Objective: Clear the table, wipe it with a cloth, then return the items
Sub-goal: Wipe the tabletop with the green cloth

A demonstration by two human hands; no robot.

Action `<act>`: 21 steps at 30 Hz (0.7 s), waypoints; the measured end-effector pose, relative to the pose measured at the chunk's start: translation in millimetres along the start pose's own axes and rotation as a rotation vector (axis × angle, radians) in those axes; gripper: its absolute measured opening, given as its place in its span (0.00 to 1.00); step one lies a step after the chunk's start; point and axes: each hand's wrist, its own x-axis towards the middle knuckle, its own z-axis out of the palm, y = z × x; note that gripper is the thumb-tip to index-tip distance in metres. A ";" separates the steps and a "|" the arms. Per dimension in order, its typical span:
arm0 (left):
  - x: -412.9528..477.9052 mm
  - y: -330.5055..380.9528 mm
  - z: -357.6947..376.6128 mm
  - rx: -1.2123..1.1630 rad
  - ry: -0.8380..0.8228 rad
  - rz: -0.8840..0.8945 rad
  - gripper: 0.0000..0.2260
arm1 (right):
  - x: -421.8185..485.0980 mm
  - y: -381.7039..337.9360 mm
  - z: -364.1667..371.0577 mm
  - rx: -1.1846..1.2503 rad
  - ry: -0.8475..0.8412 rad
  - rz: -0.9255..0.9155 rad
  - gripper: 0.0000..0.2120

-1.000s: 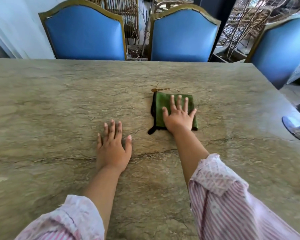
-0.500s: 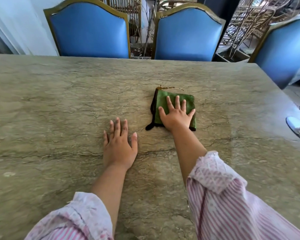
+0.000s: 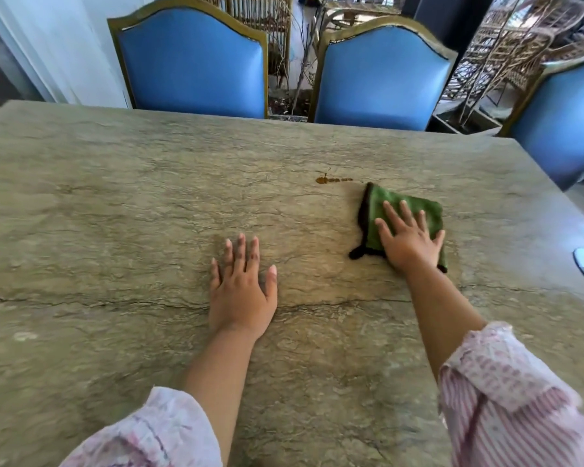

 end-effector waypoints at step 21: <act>-0.1 -0.7 3.7 0.000 0.021 0.005 0.35 | 21.8 -37.2 3.8 0.012 -0.006 0.063 0.26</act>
